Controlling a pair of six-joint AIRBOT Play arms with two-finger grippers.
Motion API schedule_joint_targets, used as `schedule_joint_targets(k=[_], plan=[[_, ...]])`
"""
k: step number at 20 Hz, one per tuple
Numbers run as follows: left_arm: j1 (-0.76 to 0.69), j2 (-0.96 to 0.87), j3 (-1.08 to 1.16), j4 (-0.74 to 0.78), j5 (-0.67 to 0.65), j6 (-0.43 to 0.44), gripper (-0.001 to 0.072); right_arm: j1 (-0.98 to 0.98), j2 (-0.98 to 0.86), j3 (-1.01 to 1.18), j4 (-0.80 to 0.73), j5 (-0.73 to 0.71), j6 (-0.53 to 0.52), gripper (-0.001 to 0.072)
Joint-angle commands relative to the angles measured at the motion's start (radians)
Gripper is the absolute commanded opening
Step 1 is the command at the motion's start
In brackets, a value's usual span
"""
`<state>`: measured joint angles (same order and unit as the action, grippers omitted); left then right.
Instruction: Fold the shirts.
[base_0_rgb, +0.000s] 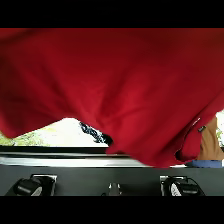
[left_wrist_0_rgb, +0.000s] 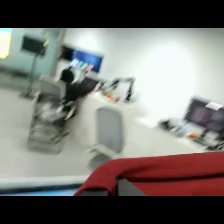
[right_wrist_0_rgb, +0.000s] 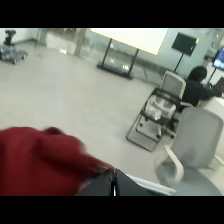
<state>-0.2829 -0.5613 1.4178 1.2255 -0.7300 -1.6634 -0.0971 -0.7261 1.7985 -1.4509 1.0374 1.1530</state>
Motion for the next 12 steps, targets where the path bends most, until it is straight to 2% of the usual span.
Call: schedule_joint_targets(k=[1,4,8,10,11,12], plan=[[0.027,-0.082,-0.028,0.233,-0.224,-0.129,0.0028,0.001,-0.145,0.003,0.038,0.048,-0.045,0.0017],[0.032,-0.22,-0.12,0.245,-0.266,-0.129,0.0029,0.001,-0.364,0.002,0.092,0.175,-0.074,0.0017],[0.035,-0.509,-0.208,0.245,-0.239,-0.128,0.0029,0.001,-0.697,0.002,0.185,0.164,-0.072,0.0017],[0.039,-0.661,-0.207,0.237,-0.24,-0.129,0.0029,0.002,-0.842,0.002,0.285,0.247,-0.073,0.0019],[0.039,-0.719,-0.206,0.237,-0.24,-0.128,0.0029,0.004,-0.897,0.001,0.325,0.331,-0.079,0.0091],[0.039,-0.754,-0.204,0.238,-0.242,-0.128,0.0029,0.014,-0.941,-0.005,0.349,0.413,-0.111,0.0318]])
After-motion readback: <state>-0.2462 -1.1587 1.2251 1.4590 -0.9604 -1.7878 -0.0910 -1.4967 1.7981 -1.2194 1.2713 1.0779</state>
